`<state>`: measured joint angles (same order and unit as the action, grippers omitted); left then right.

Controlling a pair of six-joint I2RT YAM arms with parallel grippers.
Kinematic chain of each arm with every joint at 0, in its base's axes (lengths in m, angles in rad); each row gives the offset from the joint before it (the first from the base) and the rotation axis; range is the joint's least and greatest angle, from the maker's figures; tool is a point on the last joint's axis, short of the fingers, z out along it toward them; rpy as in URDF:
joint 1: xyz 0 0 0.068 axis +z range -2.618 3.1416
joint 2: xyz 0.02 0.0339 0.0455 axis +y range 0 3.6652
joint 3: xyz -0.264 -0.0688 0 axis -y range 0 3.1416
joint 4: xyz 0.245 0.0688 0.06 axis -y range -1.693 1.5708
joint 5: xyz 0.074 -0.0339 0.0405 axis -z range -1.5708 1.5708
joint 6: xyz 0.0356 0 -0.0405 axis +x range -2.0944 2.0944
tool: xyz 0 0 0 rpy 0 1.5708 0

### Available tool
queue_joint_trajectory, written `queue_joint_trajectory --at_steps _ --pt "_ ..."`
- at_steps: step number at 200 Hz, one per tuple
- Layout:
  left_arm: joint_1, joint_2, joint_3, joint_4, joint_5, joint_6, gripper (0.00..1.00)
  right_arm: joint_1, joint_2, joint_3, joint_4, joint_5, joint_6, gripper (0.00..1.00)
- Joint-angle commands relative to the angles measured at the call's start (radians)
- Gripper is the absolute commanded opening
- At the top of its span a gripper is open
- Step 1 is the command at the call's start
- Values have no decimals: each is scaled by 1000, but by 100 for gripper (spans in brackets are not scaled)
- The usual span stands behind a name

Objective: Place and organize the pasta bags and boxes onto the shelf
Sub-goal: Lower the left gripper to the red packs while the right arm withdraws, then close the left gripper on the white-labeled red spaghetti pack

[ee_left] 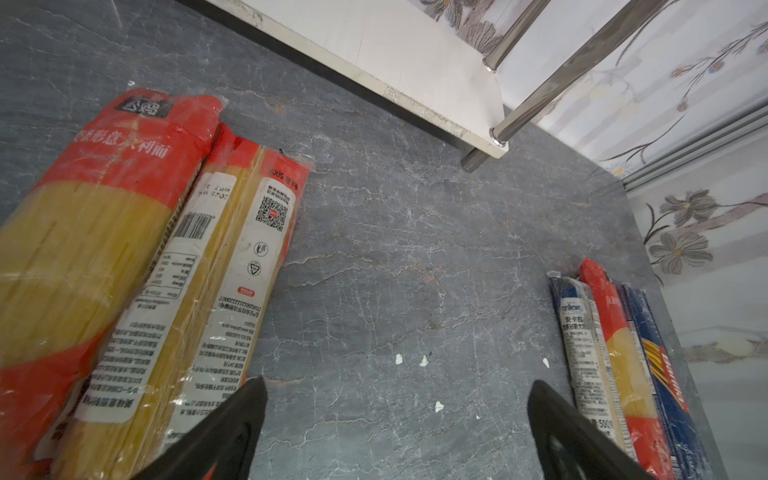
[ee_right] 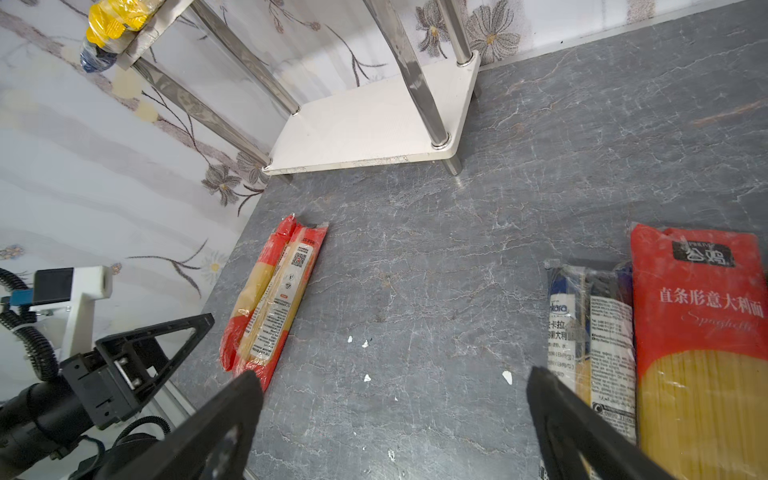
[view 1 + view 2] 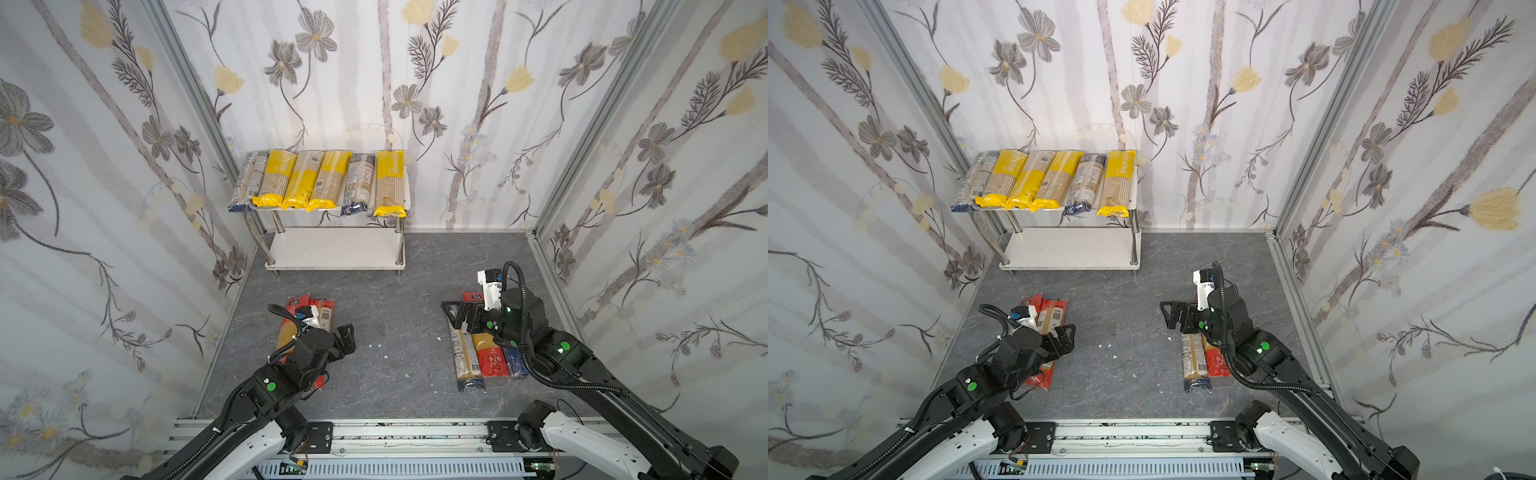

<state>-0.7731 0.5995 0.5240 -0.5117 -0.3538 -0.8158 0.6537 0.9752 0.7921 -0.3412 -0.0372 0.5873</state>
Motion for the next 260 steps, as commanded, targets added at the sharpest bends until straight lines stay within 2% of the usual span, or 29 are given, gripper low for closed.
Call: queue_joint_trajectory --at_steps 1,79,129,188,252,260 --pt "-25 46 -23 6 -83 -61 100 1 -43 -60 52 16 20 100" --pt "-49 202 -81 -8 -196 -168 100 0 -57 -174 98 -22 8 100" --pt "3 334 -113 -38 -209 -289 100 -10 -31 -172 136 -64 -28 100" --pt "82 322 -111 -54 -215 -289 100 -68 76 -141 186 -152 -69 100" --pt "103 376 -124 -54 -197 -319 100 -104 153 -84 192 -205 -105 100" --pt "101 383 -121 -52 -190 -313 98 -110 156 -81 191 -210 -107 100"
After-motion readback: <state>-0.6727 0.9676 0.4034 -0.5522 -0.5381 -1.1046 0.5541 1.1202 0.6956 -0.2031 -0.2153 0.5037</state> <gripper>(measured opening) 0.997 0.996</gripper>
